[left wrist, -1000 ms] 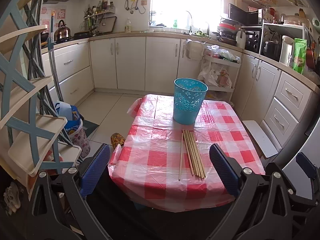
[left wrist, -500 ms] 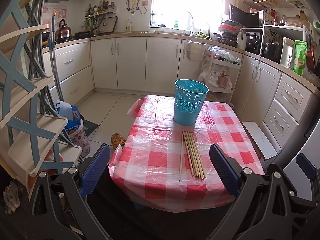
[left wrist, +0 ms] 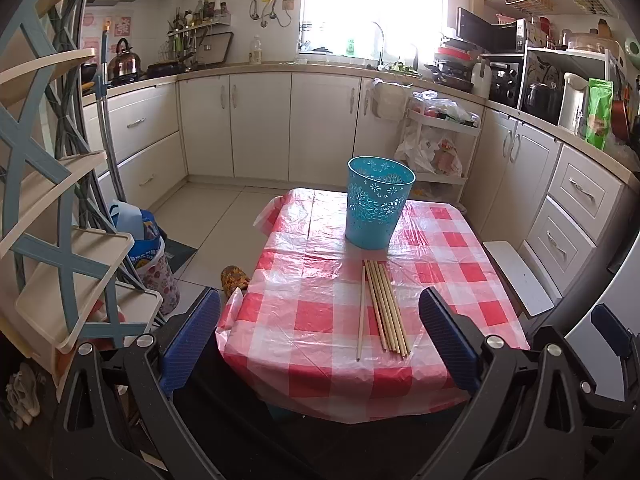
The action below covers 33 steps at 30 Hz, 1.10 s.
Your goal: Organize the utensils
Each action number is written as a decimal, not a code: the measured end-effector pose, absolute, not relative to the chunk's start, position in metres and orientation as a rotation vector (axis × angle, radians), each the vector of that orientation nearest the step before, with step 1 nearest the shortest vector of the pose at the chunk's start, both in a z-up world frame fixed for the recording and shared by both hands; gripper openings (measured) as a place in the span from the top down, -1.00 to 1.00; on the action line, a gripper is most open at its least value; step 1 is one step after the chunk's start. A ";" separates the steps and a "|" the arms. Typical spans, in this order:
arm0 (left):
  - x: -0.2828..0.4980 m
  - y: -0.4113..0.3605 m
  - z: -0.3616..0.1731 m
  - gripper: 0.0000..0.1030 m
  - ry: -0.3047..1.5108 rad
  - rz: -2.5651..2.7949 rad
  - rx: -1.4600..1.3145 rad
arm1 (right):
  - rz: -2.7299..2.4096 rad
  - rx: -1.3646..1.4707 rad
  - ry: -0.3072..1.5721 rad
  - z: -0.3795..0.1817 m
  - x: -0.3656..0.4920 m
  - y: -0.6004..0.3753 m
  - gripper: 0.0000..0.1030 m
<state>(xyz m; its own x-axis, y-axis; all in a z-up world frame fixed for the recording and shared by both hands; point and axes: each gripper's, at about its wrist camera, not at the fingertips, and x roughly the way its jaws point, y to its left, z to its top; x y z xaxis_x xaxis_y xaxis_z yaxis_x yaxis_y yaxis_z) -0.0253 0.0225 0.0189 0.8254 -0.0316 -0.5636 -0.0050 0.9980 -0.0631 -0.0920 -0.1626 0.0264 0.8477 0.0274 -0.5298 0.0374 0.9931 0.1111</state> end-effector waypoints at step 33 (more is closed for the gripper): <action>-0.028 0.015 0.008 -0.85 0.612 -0.017 -0.058 | 0.002 0.119 0.566 0.022 -0.092 -0.156 -0.87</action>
